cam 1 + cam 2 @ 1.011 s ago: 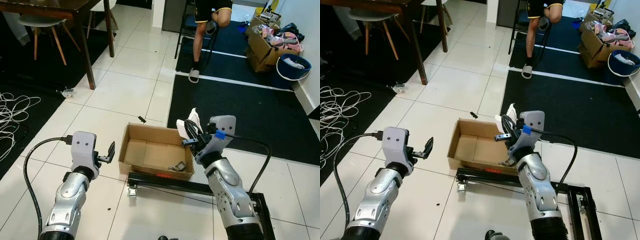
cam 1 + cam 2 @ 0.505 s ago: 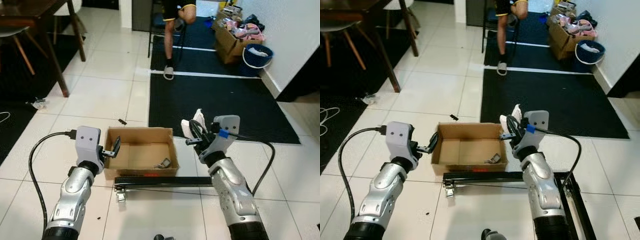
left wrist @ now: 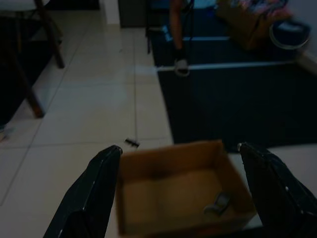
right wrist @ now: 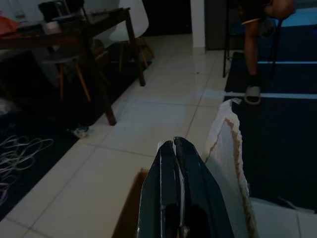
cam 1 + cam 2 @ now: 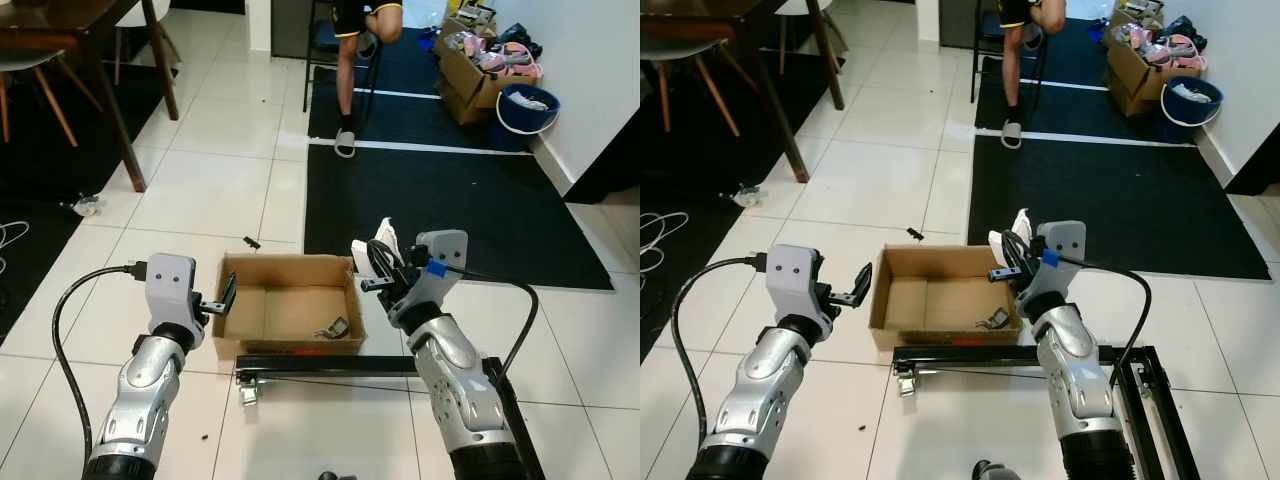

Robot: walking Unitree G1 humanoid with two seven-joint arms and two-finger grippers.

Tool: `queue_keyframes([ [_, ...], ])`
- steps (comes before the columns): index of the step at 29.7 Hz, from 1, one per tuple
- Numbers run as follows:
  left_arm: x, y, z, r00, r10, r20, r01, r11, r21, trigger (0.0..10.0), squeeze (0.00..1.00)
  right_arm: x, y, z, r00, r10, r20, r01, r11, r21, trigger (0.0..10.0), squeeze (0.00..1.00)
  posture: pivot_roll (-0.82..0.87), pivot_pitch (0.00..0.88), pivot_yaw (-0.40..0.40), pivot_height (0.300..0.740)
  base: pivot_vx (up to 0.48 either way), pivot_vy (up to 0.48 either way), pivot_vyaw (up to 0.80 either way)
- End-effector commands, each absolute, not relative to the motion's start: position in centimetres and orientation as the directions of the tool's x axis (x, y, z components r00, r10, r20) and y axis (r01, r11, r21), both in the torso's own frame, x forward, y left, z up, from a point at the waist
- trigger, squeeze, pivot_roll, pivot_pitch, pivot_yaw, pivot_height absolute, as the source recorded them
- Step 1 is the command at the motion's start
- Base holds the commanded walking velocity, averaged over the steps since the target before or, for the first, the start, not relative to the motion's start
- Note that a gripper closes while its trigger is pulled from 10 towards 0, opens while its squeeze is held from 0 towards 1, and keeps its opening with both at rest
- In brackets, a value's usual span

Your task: Picking trash to rubbish bin

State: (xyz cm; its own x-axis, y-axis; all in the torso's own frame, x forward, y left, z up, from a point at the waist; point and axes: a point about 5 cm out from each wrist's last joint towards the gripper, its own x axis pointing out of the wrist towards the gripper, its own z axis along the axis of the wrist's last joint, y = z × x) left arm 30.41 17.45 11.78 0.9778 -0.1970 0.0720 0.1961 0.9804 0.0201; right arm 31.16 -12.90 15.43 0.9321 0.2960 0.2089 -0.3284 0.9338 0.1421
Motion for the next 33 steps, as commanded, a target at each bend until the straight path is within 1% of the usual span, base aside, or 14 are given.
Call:
queue_keyframes([
  [1,30.12,17.49,11.39,0.979,-0.194,0.061,0.193,0.981,0.007,10.0,0.00,31.12,-12.83,15.21,0.932,0.301,0.203,-0.331,0.933,0.137,10.0,0.00,0.02,0.176,-0.023,0.740,0.307,0.000,0.00],
  [11,30.15,17.54,11.35,0.980,-0.192,0.058,0.192,0.981,0.006,10.0,0.00,31.11,-12.81,15.19,0.932,0.303,0.200,-0.332,0.933,0.136,10.0,0.00,0.02,0.176,-0.026,0.740,0.301,0.000,0.00],
  [26,30.21,17.51,11.32,0.980,-0.190,0.054,0.190,0.982,0.006,10.0,0.00,31.15,-12.88,15.14,0.932,0.303,0.198,-0.332,0.934,0.133,10.0,0.00,0.02,0.175,-0.026,0.740,0.000,0.000,0.00],
  [33,30.24,17.43,11.36,0.980,-0.190,0.057,0.190,0.982,0.006,10.0,0.00,32.07,-13.04,15.19,0.939,0.282,0.197,-0.309,0.943,0.122,10.0,0.00,0.02,0.183,-0.031,0.740,0.000,0.000,0.00],
])
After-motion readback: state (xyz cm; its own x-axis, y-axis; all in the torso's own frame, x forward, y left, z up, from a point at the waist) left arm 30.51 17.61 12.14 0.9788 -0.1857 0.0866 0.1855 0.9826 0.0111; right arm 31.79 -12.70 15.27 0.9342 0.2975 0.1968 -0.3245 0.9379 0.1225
